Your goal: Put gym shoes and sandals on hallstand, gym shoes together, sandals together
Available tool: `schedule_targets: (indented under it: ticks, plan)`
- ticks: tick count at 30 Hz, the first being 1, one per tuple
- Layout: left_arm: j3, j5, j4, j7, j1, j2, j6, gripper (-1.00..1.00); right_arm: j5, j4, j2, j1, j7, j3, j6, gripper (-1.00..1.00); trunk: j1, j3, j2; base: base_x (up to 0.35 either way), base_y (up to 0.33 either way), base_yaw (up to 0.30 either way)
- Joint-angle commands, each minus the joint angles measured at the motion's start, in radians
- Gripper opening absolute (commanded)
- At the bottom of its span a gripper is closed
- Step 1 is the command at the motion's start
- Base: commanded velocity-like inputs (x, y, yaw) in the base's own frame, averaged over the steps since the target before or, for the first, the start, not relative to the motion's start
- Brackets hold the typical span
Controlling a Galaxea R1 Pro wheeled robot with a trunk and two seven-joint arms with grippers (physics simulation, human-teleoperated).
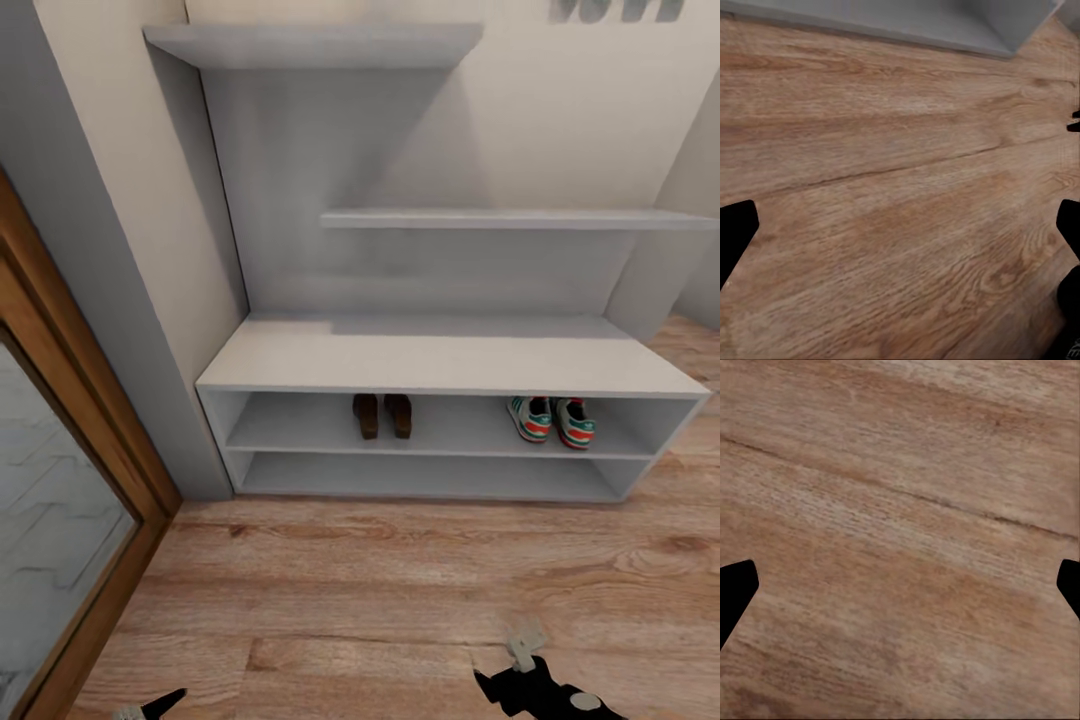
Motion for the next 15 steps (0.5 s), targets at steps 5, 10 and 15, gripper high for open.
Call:
schedule_targets:
  ticks: [5,10,15]
  plan:
    - [0.010,-0.001,0.001,0.035,-0.001,-0.001,-0.007,1.00,0.004,0.000,-0.001,0.024,-0.004,0.004,-0.018,1.00,-0.019,0.015,0.035,0.000,0.000,0.000]
    - [0.011,-0.001,0.001,0.053,-0.001,-0.001,-0.008,1.00,0.004,0.001,-0.002,0.046,-0.006,0.004,-0.048,1.00,-0.039,0.031,0.070,0.000,0.000,0.000]
    - [0.013,-0.001,0.008,0.060,-0.001,-0.002,-0.007,1.00,0.003,0.001,-0.002,0.076,-0.007,0.004,-0.093,1.00,-0.058,0.047,0.105,0.000,0.000,-0.001]
